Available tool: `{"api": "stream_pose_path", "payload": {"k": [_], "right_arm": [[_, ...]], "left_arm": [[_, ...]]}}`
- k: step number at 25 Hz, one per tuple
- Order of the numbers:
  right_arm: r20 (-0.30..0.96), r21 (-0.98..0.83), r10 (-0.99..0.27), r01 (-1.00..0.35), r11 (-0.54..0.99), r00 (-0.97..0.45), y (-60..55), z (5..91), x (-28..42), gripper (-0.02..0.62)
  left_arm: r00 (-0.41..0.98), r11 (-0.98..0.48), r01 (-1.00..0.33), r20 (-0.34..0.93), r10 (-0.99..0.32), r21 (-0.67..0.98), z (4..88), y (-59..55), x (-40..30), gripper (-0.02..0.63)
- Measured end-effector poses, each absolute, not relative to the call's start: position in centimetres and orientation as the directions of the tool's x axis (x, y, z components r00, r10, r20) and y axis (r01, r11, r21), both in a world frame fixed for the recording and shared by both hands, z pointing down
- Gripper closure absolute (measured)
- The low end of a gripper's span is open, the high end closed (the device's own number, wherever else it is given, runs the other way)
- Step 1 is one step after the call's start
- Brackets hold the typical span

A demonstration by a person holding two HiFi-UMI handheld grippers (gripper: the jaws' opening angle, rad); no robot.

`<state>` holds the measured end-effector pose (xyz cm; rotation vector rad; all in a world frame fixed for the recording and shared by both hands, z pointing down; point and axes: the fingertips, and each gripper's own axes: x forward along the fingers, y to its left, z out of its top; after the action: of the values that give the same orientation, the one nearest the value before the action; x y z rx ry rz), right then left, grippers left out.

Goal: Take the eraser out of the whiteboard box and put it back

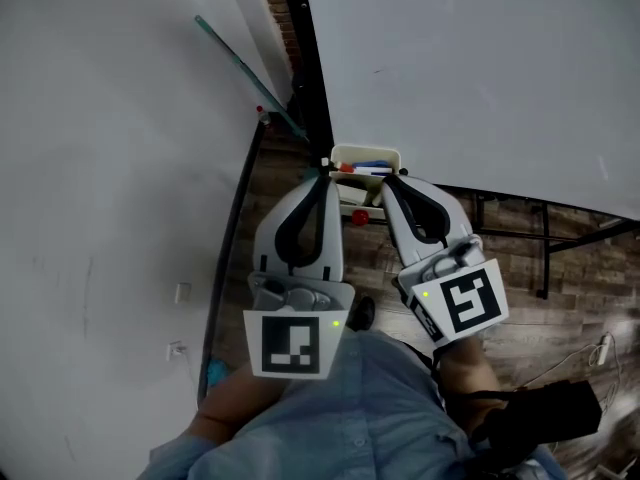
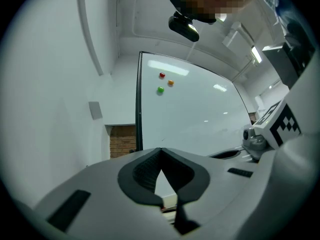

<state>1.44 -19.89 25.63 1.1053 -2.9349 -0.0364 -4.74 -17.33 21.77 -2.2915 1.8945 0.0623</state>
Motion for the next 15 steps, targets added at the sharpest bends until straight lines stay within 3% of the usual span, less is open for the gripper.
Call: {"api": "stream_pose_path", "payload": {"k": [7, 15], "right_arm": [[0.088, 0.04, -0.611, -0.61, 0.792, -0.787, -20.7, 29.0, -0.7, 0.563], [0.16, 0.063, -0.551, -0.548, 0.834, -0.819, -21.0, 31.1, -2.5, 0.47]], "left_arm": [[0.187, -0.179, -0.981, -0.122, -0.975, -0.068, 23.0, -18.9, -6.2, 0.601], [0.198, -0.196, -0.98, -0.094, -0.976, -0.027, 24.7, -20.9, -6.9, 0.601]]}}
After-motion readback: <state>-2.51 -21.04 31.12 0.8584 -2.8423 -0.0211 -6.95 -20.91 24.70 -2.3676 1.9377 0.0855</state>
